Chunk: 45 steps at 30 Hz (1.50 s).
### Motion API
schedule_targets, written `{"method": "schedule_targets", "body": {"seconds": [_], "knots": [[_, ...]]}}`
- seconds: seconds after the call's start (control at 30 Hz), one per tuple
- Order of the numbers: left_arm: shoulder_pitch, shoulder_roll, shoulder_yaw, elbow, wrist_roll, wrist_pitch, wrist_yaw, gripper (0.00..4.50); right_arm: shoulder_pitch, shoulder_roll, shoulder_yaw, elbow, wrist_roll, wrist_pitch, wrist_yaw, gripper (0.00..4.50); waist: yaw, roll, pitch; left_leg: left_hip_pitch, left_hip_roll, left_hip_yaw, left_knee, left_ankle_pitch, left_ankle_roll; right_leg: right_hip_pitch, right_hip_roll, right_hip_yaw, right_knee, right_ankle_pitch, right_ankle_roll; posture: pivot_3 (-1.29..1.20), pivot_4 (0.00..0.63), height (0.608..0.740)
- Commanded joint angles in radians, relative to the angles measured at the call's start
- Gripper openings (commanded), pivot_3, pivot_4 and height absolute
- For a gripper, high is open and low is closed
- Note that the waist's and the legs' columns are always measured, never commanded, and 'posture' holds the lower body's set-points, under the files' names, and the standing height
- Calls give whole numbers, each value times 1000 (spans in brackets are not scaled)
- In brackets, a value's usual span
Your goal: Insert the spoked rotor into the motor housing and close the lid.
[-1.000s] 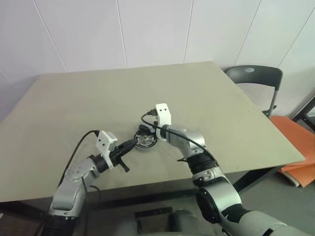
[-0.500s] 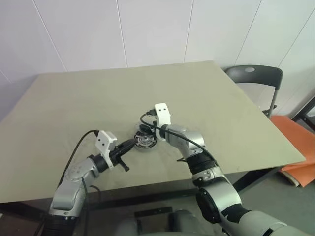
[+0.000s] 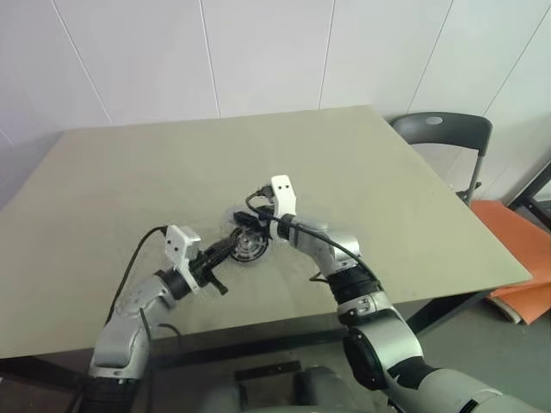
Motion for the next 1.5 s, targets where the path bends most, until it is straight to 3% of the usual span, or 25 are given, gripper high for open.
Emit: {"method": "schedule_targets", "body": {"seconds": [0.03, 0.67, 0.8, 1.07, 1.27, 1.5], "knots": [[-9, 22, 46, -54, -54, 17, -13, 0, 15, -41, 57, -79, -2, -67, 124, 3244, -1, 0, 0, 0, 0, 0, 0, 0, 0, 0, 0, 0, 0, 0, 0, 0, 0, 740], [37, 164, 131, -65, -106, 43, -115, 0, 54, -224, 121, -68, 33, -198, 595, 3244, -4, 0, 0, 0, 0, 0, 0, 0, 0, 1, 0, 0, -1, 0, 0, 0, 0, 740], [55, 189, 145, -54, -94, 32, -122, 0, 63, -281, 184, -67, -22, -312, 687, 3244, -4, 0, 0, 1, -1, 1, 0, 0, 0, 1, 0, 0, -1, 0, 0, 0, 0, 740], [74, 181, 141, -55, -73, 16, -114, 0, 43, -315, 245, 21, -147, -472, 660, 3244, -2, 0, 0, 1, -1, 1, 1, 0, 0, 1, 0, 0, 0, 0, 0, 0, 0, 740], [86, 170, 123, -58, -54, 6, -110, 0, 22, -299, 232, 87, -209, -559, 548, 3244, -2, -1, 0, 2, -1, 1, 2, 0, 0, 2, 0, 0, 1, 0, 0, 0, 0, 740], [80, 178, 117, -51, -49, 14, -120, 0, 8, -318, 225, 103, -191, -524, 616, 3244, -1, -1, 0, 2, -1, 1, 6, 0, 0, 2, 0, 0, 3, 0, 0, 0, 0, 740]]}}
